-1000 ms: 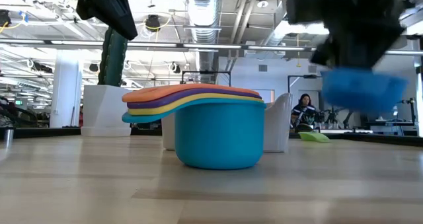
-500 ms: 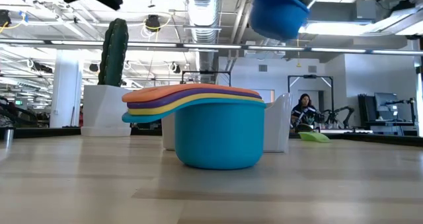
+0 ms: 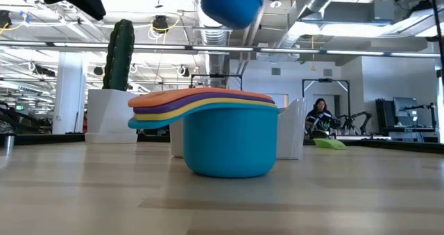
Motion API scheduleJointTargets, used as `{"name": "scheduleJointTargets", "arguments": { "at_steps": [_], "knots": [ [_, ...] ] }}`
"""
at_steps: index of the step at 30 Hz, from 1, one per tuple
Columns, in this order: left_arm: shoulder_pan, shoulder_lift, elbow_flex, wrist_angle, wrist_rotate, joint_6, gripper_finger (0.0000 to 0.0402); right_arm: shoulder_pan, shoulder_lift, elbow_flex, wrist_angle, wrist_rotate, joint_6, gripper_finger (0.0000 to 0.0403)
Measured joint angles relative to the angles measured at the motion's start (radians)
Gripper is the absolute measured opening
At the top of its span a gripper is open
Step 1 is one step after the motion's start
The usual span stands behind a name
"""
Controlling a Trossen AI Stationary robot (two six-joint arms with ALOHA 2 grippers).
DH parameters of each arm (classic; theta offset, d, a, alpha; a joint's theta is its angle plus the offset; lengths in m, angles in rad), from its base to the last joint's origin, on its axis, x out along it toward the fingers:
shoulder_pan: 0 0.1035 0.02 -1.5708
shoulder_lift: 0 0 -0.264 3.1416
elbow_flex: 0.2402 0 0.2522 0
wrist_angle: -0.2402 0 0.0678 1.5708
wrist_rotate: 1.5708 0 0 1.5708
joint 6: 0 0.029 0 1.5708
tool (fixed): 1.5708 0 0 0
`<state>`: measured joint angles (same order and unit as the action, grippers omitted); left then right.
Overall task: Nest measuring cups in basket
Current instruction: Stack the blue measuring cup on top of the orange measuring cup
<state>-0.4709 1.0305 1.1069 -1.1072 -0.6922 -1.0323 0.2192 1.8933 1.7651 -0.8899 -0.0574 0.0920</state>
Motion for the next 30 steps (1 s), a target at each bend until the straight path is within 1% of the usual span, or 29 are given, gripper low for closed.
{"name": "scheduleJointTargets", "arguments": {
  "at_steps": [3, 6, 7, 10, 13, 15, 16, 25, 27, 30],
  "knots": [
    [0.000, 0.005, 0.000, -0.030, 0.000, -0.022, 0.0055, -0.001, 0.057, 0.064, -0.029, -0.010, -0.031, 0.0028],
    [0.000, 0.003, 0.000, -0.077, 0.001, -0.062, 0.0055, -0.002, 0.082, 0.094, -0.042, -0.029, -0.041, 0.0028],
    [0.000, 0.003, 0.000, -0.085, 0.000, -0.074, 0.0055, -0.006, 0.095, 0.104, -0.017, -0.036, -0.039, 0.0028],
    [0.000, 0.002, 0.000, -0.099, 0.002, -0.081, 0.0055, -0.006, 0.113, 0.102, -0.048, -0.053, -0.033, 0.0028],
    [0.001, 0.005, 0.000, -0.098, 0.002, -0.080, 0.0055, -0.006, 0.127, 0.103, -0.035, -0.062, -0.030, 0.0028],
    [0.001, 0.014, 0.000, -0.104, -0.008, -0.066, 0.0055, -0.006, 0.133, 0.103, -0.062, -0.075, -0.026, 0.0028],
    [0.001, 0.021, 0.000, -0.109, -0.011, -0.053, 0.0055, -0.006, 0.137, 0.104, -0.040, -0.081, -0.020, 0.0028],
    [0.003, 0.108, 0.000, -0.113, 0.030, 0.100, 0.0055, -0.004, 0.141, 0.104, -0.045, -0.095, -0.014, 0.0028],
    [0.007, 0.131, 0.000, -0.113, 0.031, 0.087, 0.0055, -0.004, 0.141, 0.104, -0.046, -0.098, -0.013, 0.0028],
    [0.016, 0.159, 0.000, -0.113, 0.050, 0.009, 0.0055, -0.004, 0.141, 0.104, -0.047, -0.099, -0.011, 0.0028]
  ]
}}
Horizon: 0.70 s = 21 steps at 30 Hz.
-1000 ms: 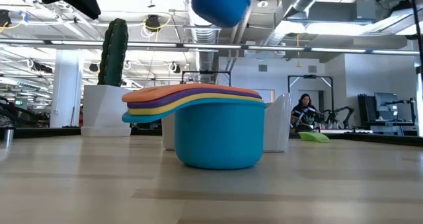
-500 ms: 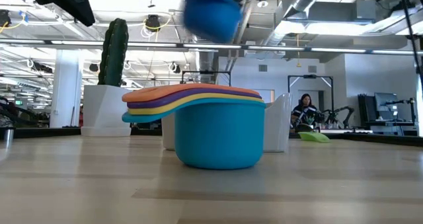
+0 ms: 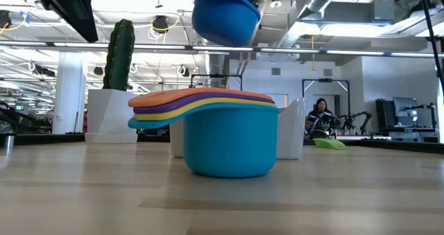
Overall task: Nest measuring cups in basket
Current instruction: Stack the blue measuring cup on top of the orange measuring cup
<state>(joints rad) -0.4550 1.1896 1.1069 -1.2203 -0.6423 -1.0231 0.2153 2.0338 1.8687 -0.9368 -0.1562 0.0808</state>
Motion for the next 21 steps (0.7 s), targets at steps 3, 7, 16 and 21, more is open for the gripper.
{"name": "scheduleJointTargets", "arguments": {
  "at_steps": [3, 7, 16, 21],
  "knots": [
    [0.010, 0.016, 0.000, 0.009, 0.051, -0.036, 0.0055, 0.000, 0.000, 0.000, 0.000, 0.000, 0.000, 0.0028],
    [0.014, 0.017, 0.000, 0.051, 0.072, -0.032, 0.0055, 0.001, 0.000, 0.000, 0.002, -0.002, 0.000, 0.0028],
    [-0.039, -0.003, -0.079, 0.301, -0.024, 0.118, 0.0055, 0.002, 0.000, 0.000, 0.004, -0.038, 0.002, 0.0028],
    [-0.067, -0.084, -0.286, 0.525, -0.016, 0.018, 0.0055, 0.008, 0.000, 0.000, 0.004, -0.036, 0.034, 0.0028]
  ]
}}
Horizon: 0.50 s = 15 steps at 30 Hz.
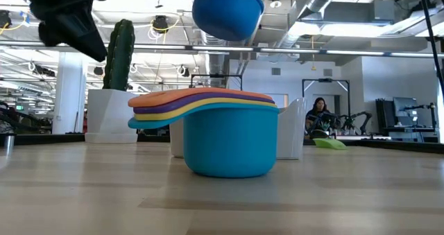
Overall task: Nest measuring cups in basket
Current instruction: Stack the blue measuring cup on top of the orange measuring cup
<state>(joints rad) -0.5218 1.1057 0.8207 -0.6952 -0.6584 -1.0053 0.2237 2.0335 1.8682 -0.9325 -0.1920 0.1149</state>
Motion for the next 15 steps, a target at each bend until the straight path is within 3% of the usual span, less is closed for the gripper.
{"name": "scheduleJointTargets", "arguments": {
  "at_steps": [3, 6, 15],
  "knots": [
    [-0.012, -0.059, -0.095, 0.138, 0.000, -0.046, 0.0055, 0.004, 0.000, 0.000, 0.000, 0.004, 0.016, 0.0028],
    [-0.013, -0.096, -0.145, 0.154, 0.031, -0.061, 0.0055, 0.008, -0.001, 0.000, 0.000, 0.004, 0.032, 0.0028],
    [-0.013, -0.106, -0.151, 0.174, 0.060, -0.042, 0.0055, 0.009, -0.001, 0.000, 0.003, 0.004, 0.047, 0.0028]
  ]
}}
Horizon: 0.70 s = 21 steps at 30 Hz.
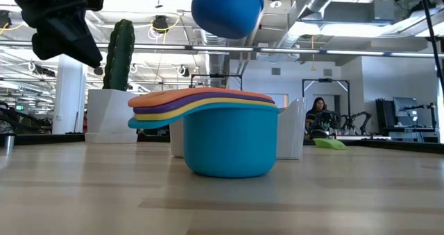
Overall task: Nest measuring cups in basket
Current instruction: Stack the blue measuring cup on top of the orange measuring cup
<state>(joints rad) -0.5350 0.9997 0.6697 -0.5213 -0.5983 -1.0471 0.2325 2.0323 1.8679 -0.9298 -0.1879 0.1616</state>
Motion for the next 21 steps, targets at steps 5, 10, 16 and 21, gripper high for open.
{"name": "scheduleJointTargets", "arguments": {
  "at_steps": [5, 10, 16, 21],
  "knots": [
    [0.003, 0.000, 0.000, -0.008, -0.012, 0.000, 0.0055, -0.012, 0.000, 0.000, 0.008, -0.001, 0.015, 0.0028],
    [0.036, 0.000, 0.000, -0.014, -0.004, 0.028, 0.0055, -0.014, 0.019, 0.000, 0.037, -0.014, 0.027, 0.0028],
    [0.065, 0.000, 0.000, -0.011, 0.050, 0.041, 0.0055, 0.002, 0.067, -0.002, -0.006, -0.048, 0.042, 0.0029],
    [0.066, 0.000, 0.000, -0.013, 0.061, 0.041, 0.0055, 0.004, 0.116, -0.001, -0.039, -0.055, 0.052, 0.0033]
  ]
}}
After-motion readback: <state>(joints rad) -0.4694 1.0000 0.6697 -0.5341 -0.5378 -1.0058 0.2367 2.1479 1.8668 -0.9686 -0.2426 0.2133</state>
